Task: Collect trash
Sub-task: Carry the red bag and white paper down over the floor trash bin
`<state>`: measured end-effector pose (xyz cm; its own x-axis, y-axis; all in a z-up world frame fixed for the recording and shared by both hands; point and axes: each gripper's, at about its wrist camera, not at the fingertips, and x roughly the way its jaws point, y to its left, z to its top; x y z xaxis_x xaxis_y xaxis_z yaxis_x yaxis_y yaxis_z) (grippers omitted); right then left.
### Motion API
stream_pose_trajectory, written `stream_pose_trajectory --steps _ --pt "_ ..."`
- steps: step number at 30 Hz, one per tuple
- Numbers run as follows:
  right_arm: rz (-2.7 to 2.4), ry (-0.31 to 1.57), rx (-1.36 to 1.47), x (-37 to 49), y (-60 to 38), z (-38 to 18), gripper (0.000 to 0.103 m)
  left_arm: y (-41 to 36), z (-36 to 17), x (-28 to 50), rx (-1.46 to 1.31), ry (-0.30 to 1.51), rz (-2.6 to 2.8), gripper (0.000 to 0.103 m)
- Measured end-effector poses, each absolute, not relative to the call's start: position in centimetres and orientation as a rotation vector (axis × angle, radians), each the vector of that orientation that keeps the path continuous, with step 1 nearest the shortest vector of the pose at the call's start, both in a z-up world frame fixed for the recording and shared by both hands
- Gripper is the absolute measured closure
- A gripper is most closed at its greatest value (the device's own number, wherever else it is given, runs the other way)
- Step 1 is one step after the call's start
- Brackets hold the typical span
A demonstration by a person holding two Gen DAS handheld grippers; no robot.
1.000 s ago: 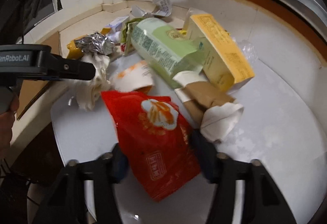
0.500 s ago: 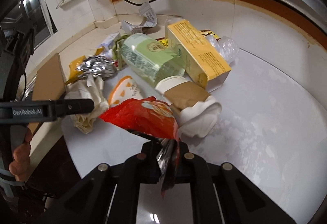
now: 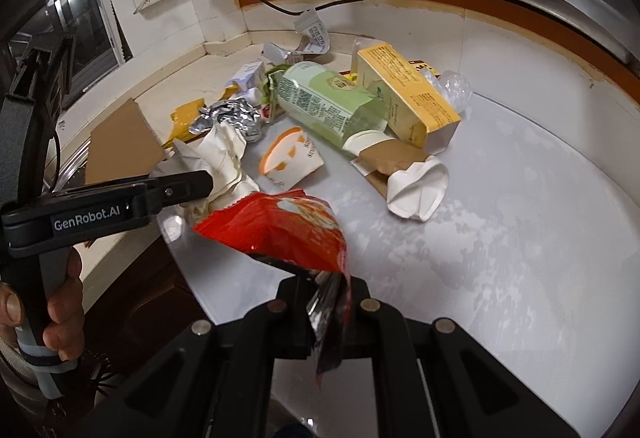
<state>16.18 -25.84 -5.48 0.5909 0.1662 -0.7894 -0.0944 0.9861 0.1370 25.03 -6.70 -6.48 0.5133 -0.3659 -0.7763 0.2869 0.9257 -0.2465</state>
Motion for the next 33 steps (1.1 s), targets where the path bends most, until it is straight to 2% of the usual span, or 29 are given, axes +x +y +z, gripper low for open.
stream_pose_trajectory --steps 1,2,3,22,27,33 --pt "0.156 0.926 0.087 15.8 -25.8 -5.4 0.096 -6.7 -6.2 24.5 -0.088 0.946 -0.393 0.073" --pt "0.157 0.925 0.088 15.5 -25.7 -5.3 0.096 -6.7 -6.0 24.0 -0.081 0.943 -0.397 0.085" --pt "0.160 0.926 0.092 15.2 -25.6 -5.2 0.096 -6.6 -5.8 23.6 -0.078 0.951 -0.403 0.082" --pt "0.303 0.947 0.094 8.7 -20.0 -4.6 0.096 0.3 -7.6 12.2 -0.080 0.883 -0.318 0.083" --pt "0.376 1.013 0.035 7.1 -16.5 -7.9 0.096 1.8 -10.9 9.1 -0.039 0.903 -0.267 0.083" --pt "0.404 1.094 0.034 7.6 -14.5 -15.2 0.096 2.4 -17.3 8.6 0.020 0.982 -0.235 0.083"
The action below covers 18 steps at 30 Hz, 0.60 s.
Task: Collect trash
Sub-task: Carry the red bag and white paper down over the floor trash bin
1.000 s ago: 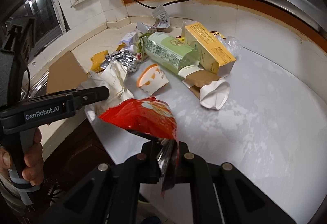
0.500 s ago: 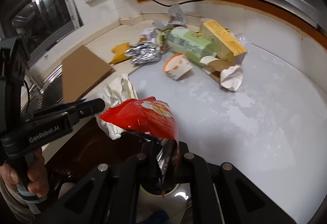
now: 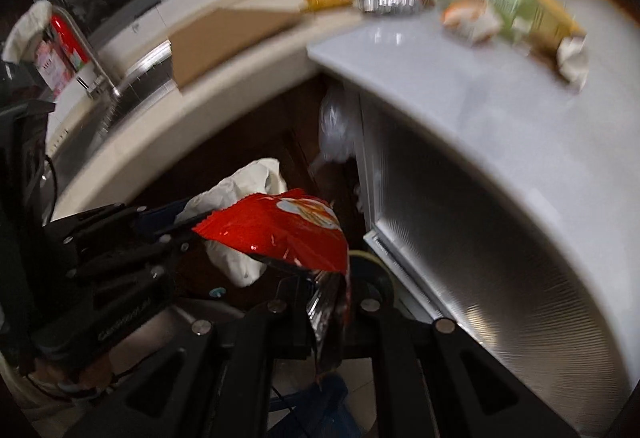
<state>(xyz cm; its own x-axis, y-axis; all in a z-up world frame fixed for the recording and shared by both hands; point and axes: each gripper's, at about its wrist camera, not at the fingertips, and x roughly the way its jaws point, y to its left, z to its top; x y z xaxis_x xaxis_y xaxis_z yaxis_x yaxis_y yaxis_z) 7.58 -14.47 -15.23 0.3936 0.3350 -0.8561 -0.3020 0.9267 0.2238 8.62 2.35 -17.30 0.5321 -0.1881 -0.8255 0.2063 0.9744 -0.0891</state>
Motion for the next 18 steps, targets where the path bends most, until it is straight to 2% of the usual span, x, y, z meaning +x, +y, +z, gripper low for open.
stream_pose_trajectory --steps 10,18 --pt "0.376 1.247 0.055 9.5 -13.6 -29.0 0.096 2.1 -28.7 11.8 0.051 1.092 -0.234 0.083" --pt "0.344 1.338 0.090 11.8 -14.0 -35.3 0.093 1.8 -34.9 14.4 0.047 1.169 -0.242 0.083"
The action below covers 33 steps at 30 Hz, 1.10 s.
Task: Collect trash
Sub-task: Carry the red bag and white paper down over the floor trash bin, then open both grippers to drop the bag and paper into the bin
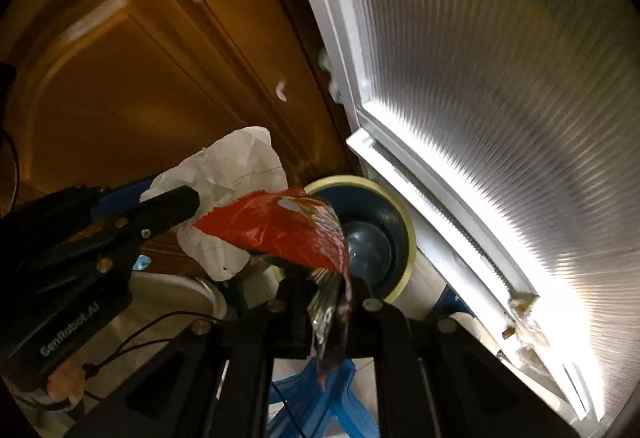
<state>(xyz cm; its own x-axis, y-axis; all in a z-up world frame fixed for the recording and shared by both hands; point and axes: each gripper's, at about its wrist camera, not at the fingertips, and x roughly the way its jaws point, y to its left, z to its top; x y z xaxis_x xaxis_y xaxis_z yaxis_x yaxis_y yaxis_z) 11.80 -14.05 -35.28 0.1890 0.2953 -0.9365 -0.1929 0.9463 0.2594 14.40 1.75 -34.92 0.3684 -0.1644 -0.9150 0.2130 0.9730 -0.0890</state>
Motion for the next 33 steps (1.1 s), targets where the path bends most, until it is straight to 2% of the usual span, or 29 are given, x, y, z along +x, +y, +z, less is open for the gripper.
stream_pose_trajectory --steps 12,15,17,19,20,22,24,32,33 --pt "0.347 1.369 0.131 12.9 -13.6 -38.4 0.092 2.9 -38.3 15.9 0.004 1.248 -0.273 0.079" --pt "0.343 1.374 0.146 12.8 -14.0 -38.4 0.081 2.9 -38.6 15.9 0.002 1.251 -0.278 0.072" --pt "0.342 1.375 0.162 13.1 -14.0 -38.7 0.079 3.0 -38.5 15.6 0.010 1.254 -0.274 0.066" --pt "0.341 1.378 0.170 13.3 -14.1 -39.0 0.075 2.8 -38.7 15.5 0.026 1.259 -0.265 0.056" --pt "0.338 1.380 0.166 13.4 -14.2 -39.2 0.074 2.8 -38.6 15.5 0.030 1.261 -0.265 0.055" --pt "0.333 1.388 0.162 13.5 -14.3 -39.3 0.066 2.6 -38.6 15.4 0.040 1.257 -0.267 0.050" --pt "0.328 1.387 0.158 13.4 -14.4 -39.2 0.066 2.5 -38.6 15.5 0.043 1.253 -0.265 0.044" --pt "0.290 1.375 0.163 12.3 -15.1 -37.5 0.066 2.7 -36.2 15.0 0.006 1.227 -0.268 0.038" --pt "0.293 1.369 0.156 12.0 -15.1 -36.7 0.066 2.7 -35.5 14.8 -0.002 1.218 -0.273 0.033"
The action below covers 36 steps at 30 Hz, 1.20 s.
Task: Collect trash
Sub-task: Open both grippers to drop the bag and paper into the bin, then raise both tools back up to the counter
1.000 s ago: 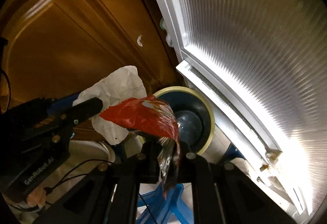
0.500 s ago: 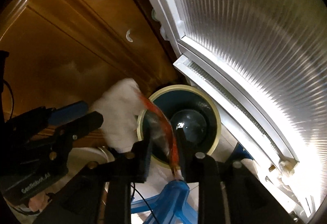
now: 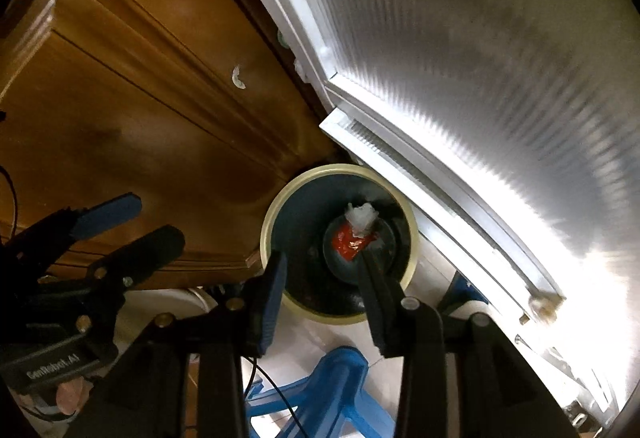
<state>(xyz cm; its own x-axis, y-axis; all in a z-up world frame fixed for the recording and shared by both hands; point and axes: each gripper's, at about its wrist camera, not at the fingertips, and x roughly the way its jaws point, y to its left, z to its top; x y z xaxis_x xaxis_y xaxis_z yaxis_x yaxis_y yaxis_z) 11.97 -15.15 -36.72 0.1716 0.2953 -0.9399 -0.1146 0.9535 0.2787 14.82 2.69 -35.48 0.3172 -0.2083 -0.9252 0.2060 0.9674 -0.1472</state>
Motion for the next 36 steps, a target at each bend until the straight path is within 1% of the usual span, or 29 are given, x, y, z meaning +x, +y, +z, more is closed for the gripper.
stream_pose_trajectory --steps 1,2,3,4,8,10,11,13,18,29,33,36 --pt "0.296 1.362 0.146 11.6 -15.1 -35.9 0.065 2.7 -34.9 14.6 -0.007 1.210 -0.277 0.029" --pt "0.301 1.351 0.132 11.1 -15.0 -34.9 0.065 2.5 -34.0 14.3 -0.011 1.195 -0.282 0.028" --pt "0.305 1.335 0.116 10.7 -14.8 -33.9 0.061 2.5 -33.2 13.9 -0.012 1.180 -0.285 0.028" --pt "0.307 1.321 0.104 10.5 -14.8 -33.2 0.056 2.4 -32.3 13.5 -0.012 1.167 -0.288 0.028" --pt "0.314 1.217 0.077 8.8 -15.0 -28.7 0.055 2.6 -28.5 11.8 -0.038 1.110 -0.304 0.024" --pt "0.321 1.157 0.070 7.9 -15.2 -26.2 0.052 2.8 -26.4 10.8 -0.058 1.077 -0.305 0.021" --pt "0.322 1.130 0.066 7.5 -15.1 -25.3 0.051 3.0 -25.5 10.4 -0.063 1.066 -0.302 0.020" --pt "0.319 1.070 0.053 6.6 -15.2 -22.9 0.045 3.2 -23.7 9.6 -0.075 1.043 -0.300 0.020" --pt "0.326 0.928 0.001 4.3 -15.3 -17.2 0.039 3.7 -18.3 8.0 -0.086 0.953 -0.303 0.018" --pt "0.239 0.751 -0.077 1.7 -17.7 -4.1 0.039 0.7 -6.5 6.2 0.021 0.746 -0.363 0.018" --pt "0.211 0.699 -0.088 2.5 -19.6 0.0 0.039 -0.9 -3.0 7.0 0.037 0.702 -0.392 0.018" --pt "0.214 0.685 -0.090 4.7 -21.4 1.8 0.039 -2.6 -1.5 8.4 0.063 0.686 -0.431 0.018"
